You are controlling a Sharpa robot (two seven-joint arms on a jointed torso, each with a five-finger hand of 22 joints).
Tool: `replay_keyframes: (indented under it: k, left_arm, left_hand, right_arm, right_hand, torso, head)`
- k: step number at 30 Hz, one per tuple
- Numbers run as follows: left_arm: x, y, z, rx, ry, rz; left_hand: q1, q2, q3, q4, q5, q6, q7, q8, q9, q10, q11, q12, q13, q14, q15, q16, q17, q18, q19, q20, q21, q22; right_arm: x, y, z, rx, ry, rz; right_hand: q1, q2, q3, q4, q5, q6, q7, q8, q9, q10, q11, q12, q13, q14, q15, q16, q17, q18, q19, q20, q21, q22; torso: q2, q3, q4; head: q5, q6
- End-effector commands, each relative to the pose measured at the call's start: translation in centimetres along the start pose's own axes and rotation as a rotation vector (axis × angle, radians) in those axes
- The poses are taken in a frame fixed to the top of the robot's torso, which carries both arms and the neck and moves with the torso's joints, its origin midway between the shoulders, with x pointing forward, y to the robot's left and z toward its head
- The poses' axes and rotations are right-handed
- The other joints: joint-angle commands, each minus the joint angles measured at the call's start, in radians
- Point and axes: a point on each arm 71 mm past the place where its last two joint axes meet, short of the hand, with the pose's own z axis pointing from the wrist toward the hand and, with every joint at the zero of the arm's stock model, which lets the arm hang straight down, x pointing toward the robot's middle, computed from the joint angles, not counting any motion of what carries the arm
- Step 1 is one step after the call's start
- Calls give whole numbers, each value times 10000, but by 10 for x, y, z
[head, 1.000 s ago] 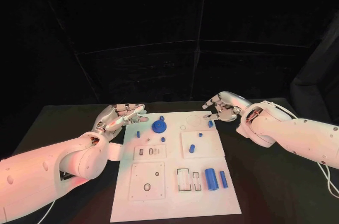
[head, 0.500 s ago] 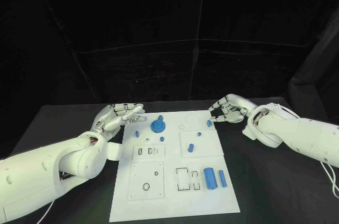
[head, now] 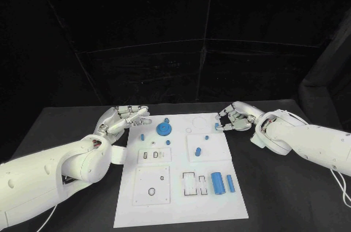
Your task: Assemble the parts on the task board
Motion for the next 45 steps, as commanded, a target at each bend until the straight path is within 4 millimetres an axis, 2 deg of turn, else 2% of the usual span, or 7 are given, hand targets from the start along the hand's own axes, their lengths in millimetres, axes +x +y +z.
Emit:
replay_keyframes:
  k: [1,7,11,15,27,32,45]
  left_arm:
    - [2,-1,1,89,151,-41]
    - [2,-1,1,83,159,-46]
    - [2,-1,1,78,148,-39]
    - [1,-1,1,76,133,-31]
    - [0,-1,1,75,117,-22]
    - [0,-1,1,73,117,-22]
    - [0,0,1,60,106,-16]
  left_hand:
    - [28,107,-7,-65,26,80,-17,-59,-2,99,2,-67,-11,57,-4,-58,14,166,69,0,-36,-12]
    - [28,107,-7,-65,26,80,-17,-59,-2,99,2,-67,-11,57,-4,-58,14,166,69,0,-36,-12]
    - [45,117,6,-84,26,84,-16,-67,-3,105,1,-79,-13,63,-7,-69,19,166,75,-2,-43,-15]
    - [45,117,6,-84,26,84,-16,-67,-3,105,1,-79,-13,63,-7,-69,19,166,75,-2,-43,-15]
    - [76,145,35,-119,26,91,-16,-84,-5,114,0,-104,-16,71,-9,-89,27,165,86,-6,-55,-19]
    - [76,145,35,-119,26,91,-16,-84,-5,114,0,-104,-16,71,-9,-89,27,165,86,-6,-55,-19]
    - [85,163,50,-131,26,95,-14,-91,-6,119,0,-115,-17,76,-10,-99,31,165,91,-7,-61,-20]
  right_arm:
    - [1,2,1,-134,186,37]
    - [4,1,2,-105,259,-56]
    - [8,-1,2,-73,356,-142]
    - [11,-2,3,-50,407,-176]
    - [13,-3,4,8,460,-198]
    - [14,-3,5,-14,414,-207]
    - [13,-3,5,15,238,-476]
  right_hand:
    - [88,-5,1,-88,74,-75,4,-27,-3,-45,27,-14,211,765,-24,22,1312,-107,273,-1,40,994]
    - [152,100,57,-149,92,20,-9,18,15,-20,14,23,241,768,-31,27,1329,-110,281,-3,49,1013]
    - [240,214,149,-255,-70,132,-24,51,24,-1,-2,47,263,770,-44,26,1333,-110,282,-14,51,1017]
    - [280,276,210,-311,-164,196,-31,66,27,9,-11,61,275,770,-51,25,1335,-111,283,-21,53,1022]
    - [294,388,322,-384,-222,358,-48,108,37,55,-28,126,328,777,-66,35,1365,-117,297,-33,67,1052]
    - [273,537,461,-422,-301,616,-98,190,56,99,-70,187,378,780,-96,38,1381,-119,304,-56,73,1066]
    - [423,1055,1276,-787,-1509,1554,-435,546,124,191,-356,297,487,797,-338,55,1456,-127,327,-271,90,1111]
  torso:
    - [-8,-4,-6]
    - [-8,-7,9]
    - [-6,-16,5]
    - [-11,-4,1]
    - [-11,-6,-3]
    - [-12,0,-1]
    - [-14,-1,0]
  head:
    - [-10,-2]
    - [-19,-21]
    - [-11,-27]
    - [2,-42]
    - [1,-58]
    - [0,-67]
    - [-12,-98]
